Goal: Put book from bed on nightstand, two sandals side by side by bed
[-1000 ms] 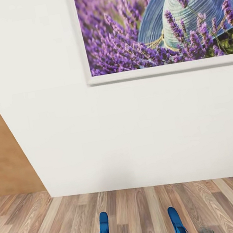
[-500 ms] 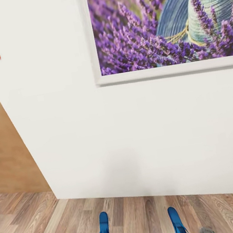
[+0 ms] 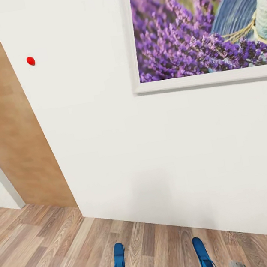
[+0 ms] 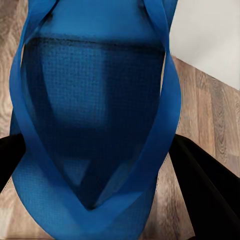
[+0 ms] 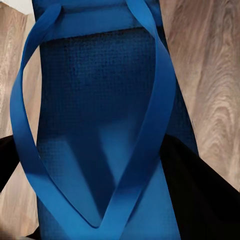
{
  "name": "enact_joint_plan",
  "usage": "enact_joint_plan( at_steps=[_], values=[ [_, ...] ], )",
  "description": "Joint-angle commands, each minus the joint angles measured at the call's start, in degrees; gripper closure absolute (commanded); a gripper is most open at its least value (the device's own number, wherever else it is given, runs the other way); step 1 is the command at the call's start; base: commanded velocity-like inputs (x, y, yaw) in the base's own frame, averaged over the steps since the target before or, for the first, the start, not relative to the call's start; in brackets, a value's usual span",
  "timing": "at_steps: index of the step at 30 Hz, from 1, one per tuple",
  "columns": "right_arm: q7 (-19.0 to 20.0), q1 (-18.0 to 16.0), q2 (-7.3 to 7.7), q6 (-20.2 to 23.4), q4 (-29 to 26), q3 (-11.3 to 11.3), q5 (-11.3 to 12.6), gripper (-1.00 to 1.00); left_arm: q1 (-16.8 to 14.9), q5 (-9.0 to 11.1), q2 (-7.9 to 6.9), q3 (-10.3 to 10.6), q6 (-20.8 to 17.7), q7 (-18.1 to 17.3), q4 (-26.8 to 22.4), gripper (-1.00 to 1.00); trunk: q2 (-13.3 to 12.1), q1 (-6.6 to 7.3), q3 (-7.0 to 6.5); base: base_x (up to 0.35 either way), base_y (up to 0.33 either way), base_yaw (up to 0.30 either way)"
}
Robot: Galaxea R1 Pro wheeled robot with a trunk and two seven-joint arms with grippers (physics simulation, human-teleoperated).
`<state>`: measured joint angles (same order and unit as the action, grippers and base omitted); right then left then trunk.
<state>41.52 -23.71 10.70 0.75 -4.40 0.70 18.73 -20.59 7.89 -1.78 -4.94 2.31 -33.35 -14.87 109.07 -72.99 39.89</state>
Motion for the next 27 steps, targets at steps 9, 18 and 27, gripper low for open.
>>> enact_joint_plan(
  at_steps=[9,18,27],
  values=[
    [0.15,-0.02,0.02,0.12,0.01,0.09,0.25,1.0,-0.06,-0.02,0.02,-0.34,0.06,-0.31,0.1,1.0,0.03,0.01,0.05,0.154,0.0,0.287],
    [0.14,-0.02,0.02,0.12,0.01,0.09,0.25,1.0,-0.06,0.02,0.02,-0.34,0.06,-0.31,0.1,1.0,0.03,0.01,0.05,0.097,0.0,0.287],
    [0.14,-0.02,0.02,0.12,0.03,0.09,0.25,1.0,-0.06,0.0,0.02,-0.36,0.06,-0.31,0.1,1.0,0.03,0.01,0.05,0.002,0.0,0.287]
  ],
)
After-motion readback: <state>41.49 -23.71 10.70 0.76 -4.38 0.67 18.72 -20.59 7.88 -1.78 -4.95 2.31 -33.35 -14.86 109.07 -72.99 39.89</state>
